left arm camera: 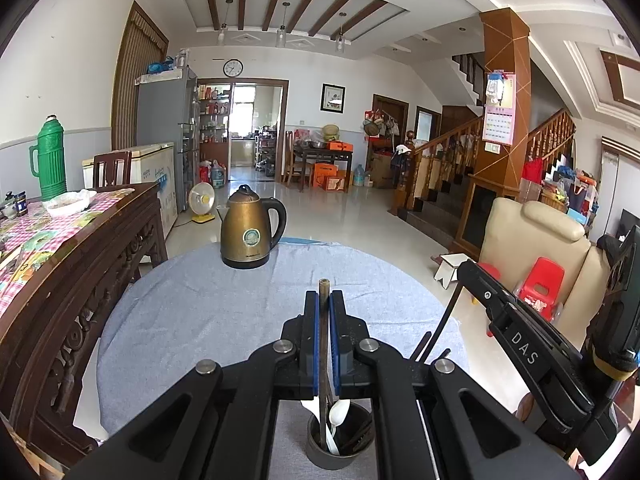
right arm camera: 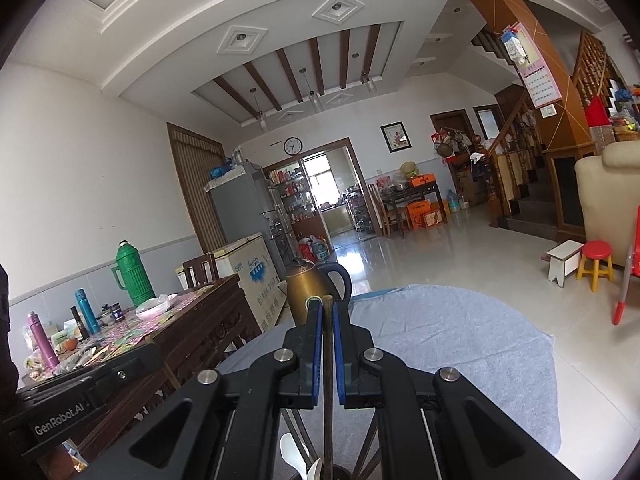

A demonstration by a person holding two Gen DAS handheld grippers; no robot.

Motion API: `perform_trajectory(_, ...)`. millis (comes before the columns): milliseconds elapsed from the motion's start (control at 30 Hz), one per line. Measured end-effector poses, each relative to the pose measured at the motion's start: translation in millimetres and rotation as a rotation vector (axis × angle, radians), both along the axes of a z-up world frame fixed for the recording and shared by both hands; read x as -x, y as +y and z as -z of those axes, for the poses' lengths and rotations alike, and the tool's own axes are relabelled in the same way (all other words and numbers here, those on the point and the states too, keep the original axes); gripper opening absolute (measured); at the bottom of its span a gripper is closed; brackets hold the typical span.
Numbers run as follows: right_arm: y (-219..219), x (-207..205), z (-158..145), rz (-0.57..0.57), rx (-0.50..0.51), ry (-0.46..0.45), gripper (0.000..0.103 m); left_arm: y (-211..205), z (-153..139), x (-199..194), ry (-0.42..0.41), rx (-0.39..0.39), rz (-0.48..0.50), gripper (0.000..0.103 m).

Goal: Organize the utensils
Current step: 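Carry both chopsticks over the dark holder and lower them in, then open both grippers to release the chopsticks into the holder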

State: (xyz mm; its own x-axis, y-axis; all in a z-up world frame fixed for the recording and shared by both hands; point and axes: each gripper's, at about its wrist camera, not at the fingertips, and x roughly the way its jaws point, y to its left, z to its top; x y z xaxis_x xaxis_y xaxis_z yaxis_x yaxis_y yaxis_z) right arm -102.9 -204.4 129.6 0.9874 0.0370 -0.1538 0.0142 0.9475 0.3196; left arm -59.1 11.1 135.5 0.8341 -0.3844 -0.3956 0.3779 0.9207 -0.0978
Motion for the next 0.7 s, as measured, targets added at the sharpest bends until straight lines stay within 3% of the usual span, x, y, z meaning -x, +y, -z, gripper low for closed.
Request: perform_trajectory(700,-9,-10,19,-0.026,-0.024,0.081,0.006,-10,21,-12,0.073,-0.049,-0.021,0.005)
